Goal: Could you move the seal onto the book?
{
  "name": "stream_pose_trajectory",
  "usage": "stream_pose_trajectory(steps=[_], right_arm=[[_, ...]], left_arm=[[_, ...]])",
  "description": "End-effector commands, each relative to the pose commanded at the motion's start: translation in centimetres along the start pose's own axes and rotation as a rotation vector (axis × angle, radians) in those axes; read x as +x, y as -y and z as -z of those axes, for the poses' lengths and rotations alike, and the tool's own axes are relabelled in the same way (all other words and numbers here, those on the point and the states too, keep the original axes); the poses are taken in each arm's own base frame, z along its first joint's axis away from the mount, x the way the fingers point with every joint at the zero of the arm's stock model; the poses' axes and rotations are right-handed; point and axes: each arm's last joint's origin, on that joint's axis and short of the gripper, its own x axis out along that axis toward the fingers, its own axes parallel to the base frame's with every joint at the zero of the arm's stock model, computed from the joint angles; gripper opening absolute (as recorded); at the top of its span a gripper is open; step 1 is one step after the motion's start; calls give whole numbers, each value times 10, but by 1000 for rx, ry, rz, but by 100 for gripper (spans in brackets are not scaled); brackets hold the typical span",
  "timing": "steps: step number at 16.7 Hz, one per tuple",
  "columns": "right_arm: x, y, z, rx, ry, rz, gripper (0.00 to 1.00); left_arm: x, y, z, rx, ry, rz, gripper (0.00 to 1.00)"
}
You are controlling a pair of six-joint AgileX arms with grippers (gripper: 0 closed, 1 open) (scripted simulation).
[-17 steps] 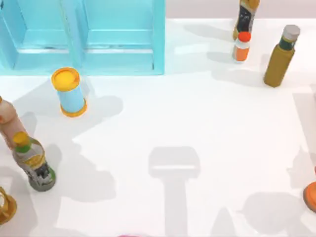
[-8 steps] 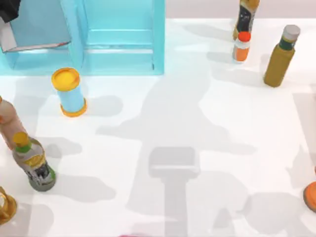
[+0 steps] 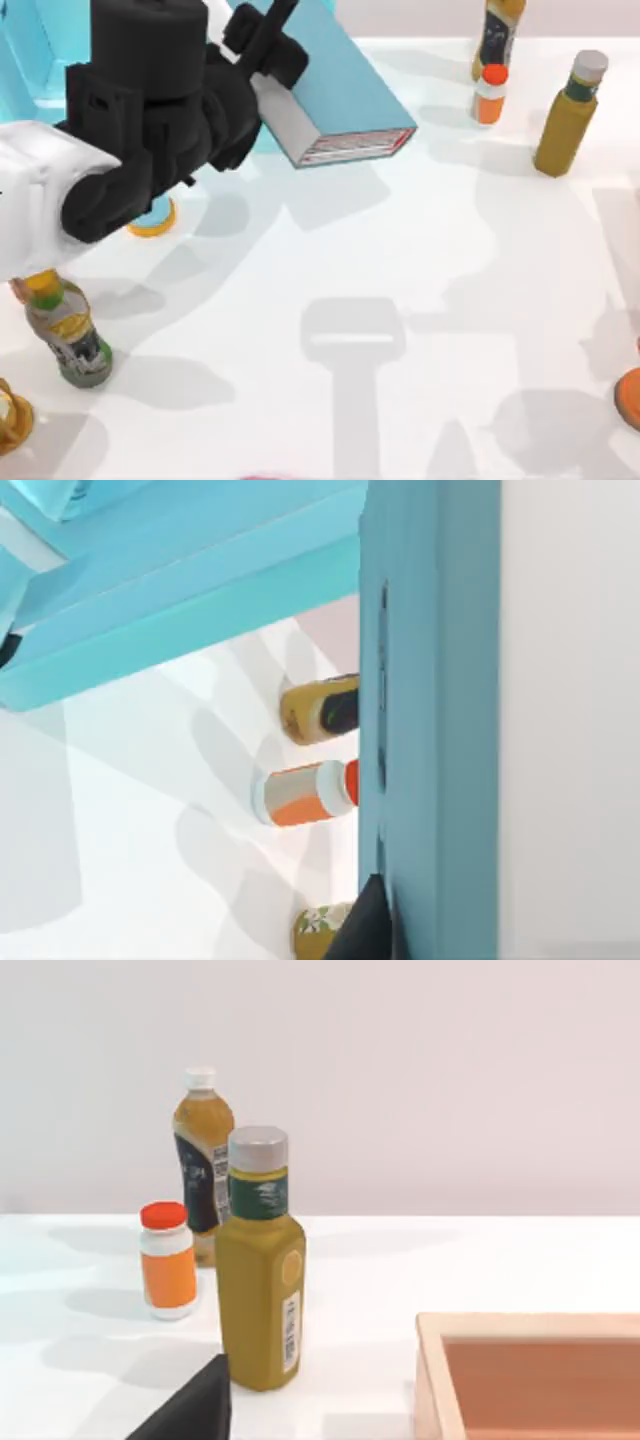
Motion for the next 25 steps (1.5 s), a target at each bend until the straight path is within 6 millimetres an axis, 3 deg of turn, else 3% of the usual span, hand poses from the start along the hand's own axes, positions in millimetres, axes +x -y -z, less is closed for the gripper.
stream_pose_trajectory(steps=[6, 12, 17, 25], right_arm=[[0, 0, 0, 0, 0, 0, 100], [0, 0, 0, 0, 0, 0, 100], [0, 0, 0, 0, 0, 0, 100], [0, 0, 0, 0, 0, 0, 100]], left_arm=[[17, 0, 113, -322, 170, -150, 0], [24, -18, 191, -497, 448, -120, 0], [26, -27, 220, -560, 576, -47, 0], [25, -29, 222, -559, 584, -47, 0]])
